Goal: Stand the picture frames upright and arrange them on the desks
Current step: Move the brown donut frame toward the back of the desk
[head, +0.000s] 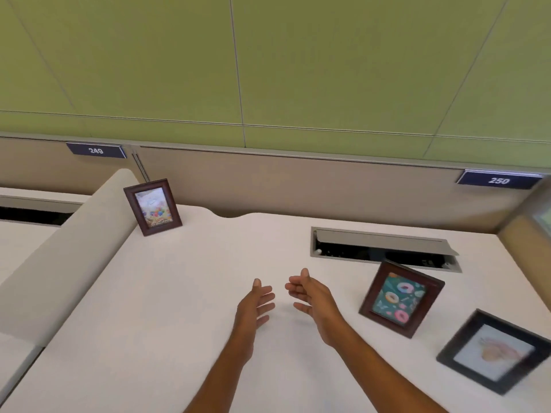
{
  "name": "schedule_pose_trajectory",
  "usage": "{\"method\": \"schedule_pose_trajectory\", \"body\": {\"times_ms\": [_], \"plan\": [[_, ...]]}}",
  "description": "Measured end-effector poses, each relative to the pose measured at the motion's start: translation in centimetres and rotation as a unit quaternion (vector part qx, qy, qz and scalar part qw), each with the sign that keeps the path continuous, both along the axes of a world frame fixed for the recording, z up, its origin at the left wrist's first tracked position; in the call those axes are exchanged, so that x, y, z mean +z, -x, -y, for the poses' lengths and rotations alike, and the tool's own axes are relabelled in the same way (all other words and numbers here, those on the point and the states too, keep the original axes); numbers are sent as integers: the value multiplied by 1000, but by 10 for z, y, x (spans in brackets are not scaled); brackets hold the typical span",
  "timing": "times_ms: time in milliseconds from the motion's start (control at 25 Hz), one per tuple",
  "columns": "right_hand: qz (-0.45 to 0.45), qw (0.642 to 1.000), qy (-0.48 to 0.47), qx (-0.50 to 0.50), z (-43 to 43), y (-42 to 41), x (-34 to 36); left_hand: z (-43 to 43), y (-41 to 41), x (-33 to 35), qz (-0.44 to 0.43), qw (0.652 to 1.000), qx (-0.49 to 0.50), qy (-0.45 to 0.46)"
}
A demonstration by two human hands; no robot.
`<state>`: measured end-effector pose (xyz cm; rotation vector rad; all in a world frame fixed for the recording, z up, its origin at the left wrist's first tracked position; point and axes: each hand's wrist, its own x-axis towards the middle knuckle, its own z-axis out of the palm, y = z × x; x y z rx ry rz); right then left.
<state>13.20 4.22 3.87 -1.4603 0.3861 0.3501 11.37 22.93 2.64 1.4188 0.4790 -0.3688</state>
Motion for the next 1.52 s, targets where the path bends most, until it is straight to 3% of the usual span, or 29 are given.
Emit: {"method": "schedule_pose_trajectory", "body": {"times_ms": [360, 560, 840, 1200, 1520], "plan": [[13, 981, 11, -194, 158, 88, 14, 140, 34, 20, -7, 995, -102, -14], [24, 970, 37, -238, 210, 108, 18, 194, 30, 30, 9, 988, -156, -19], [-74, 974, 49, -209, 231, 100, -1, 246, -18, 36, 58, 977, -201, -52], [-28, 968, 40, -244, 228, 52, -17, 270, -76, 24, 47, 952, -297, -63], [-27, 952, 10, -304, 236, 43, -19, 272, -83, 5, 25, 958, -282, -48]]}}
